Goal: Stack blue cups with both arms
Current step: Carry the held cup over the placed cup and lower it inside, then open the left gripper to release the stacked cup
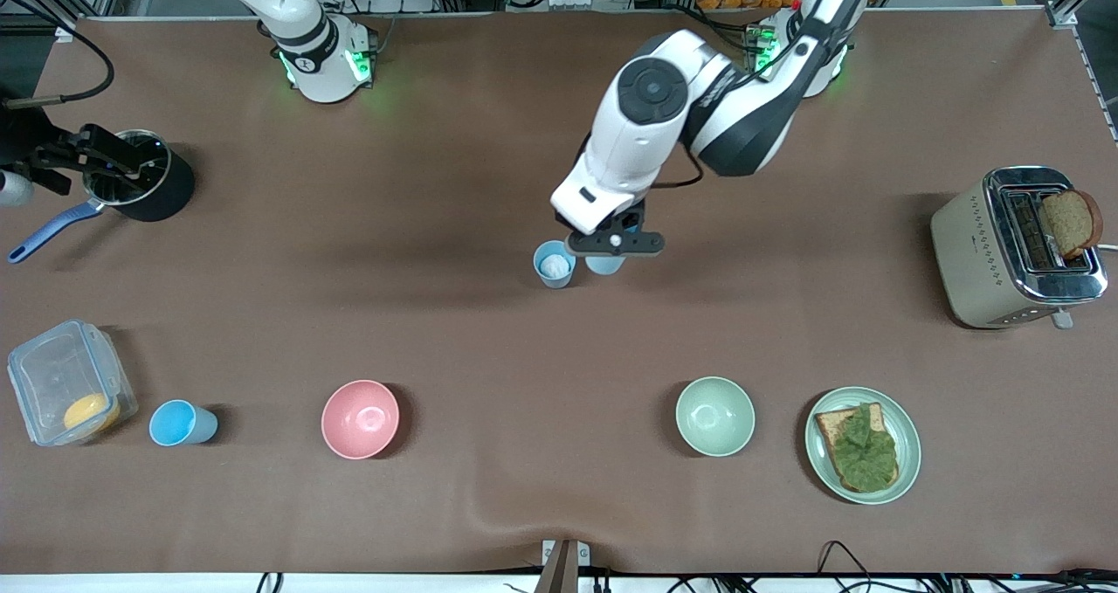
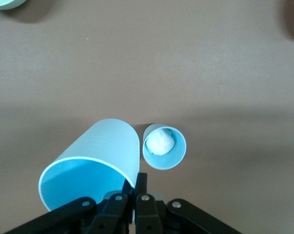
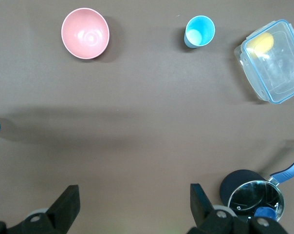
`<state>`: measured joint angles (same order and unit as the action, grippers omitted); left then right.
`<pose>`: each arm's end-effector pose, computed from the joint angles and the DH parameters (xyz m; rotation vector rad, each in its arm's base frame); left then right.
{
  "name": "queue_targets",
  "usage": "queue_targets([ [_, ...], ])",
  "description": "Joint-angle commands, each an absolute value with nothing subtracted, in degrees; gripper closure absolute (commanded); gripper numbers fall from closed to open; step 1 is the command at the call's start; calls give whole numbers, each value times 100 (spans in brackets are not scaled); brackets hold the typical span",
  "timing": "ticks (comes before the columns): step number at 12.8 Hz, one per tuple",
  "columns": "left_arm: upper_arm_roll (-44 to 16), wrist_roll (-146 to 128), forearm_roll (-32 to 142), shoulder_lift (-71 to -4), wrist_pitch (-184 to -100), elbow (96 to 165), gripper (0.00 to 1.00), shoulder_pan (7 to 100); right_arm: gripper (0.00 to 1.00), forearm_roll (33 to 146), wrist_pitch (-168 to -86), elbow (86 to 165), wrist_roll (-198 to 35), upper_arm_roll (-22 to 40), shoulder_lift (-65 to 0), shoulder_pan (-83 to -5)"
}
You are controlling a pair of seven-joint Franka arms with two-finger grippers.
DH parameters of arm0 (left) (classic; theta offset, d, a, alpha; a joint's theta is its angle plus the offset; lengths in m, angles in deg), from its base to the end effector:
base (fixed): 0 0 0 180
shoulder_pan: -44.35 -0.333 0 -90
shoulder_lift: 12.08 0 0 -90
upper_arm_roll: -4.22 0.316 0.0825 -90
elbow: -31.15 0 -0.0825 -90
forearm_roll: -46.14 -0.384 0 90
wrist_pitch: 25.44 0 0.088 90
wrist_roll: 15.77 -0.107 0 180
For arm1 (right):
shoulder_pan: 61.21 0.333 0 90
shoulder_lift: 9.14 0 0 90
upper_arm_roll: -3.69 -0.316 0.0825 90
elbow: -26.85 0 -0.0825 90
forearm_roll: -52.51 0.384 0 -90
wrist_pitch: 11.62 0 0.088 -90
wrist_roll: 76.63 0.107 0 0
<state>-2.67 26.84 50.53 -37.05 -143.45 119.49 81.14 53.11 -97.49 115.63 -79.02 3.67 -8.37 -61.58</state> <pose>0.5041 -0.4709 0.4112 2.9963 0.0416 -0.0298 0.5431 -0.0021 0.6357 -3.1292 -0.0566 0.0580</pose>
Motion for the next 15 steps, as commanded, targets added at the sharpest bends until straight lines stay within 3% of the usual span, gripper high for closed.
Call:
queue_targets([
  [1,-79,3097,4922,-4134,-14180,11386,100,8494,0,5287,-9828,11623,-7901,396,-800,-6112],
  [15,35,3767,4904,-4803,-14673,11236,100,9119,0,5287,-9951,11606,-7927,387,-844,-6103],
])
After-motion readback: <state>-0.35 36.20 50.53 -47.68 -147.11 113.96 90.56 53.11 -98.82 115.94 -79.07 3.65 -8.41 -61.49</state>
